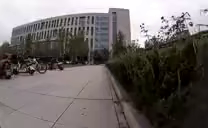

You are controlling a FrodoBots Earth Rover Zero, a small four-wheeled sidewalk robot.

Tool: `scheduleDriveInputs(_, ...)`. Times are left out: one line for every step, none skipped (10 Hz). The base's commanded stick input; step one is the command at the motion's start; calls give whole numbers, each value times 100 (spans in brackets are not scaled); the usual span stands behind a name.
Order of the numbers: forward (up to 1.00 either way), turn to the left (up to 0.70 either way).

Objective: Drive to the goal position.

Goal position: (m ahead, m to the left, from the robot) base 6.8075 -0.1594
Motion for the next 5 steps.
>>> scheduleDriveInputs(70, 0)
scheduleDriveInputs(70, 0)
scheduleDriveInputs(70, 0)
scheduleDriveInputs(70, 0)
scheduleDriveInputs(70, 0)
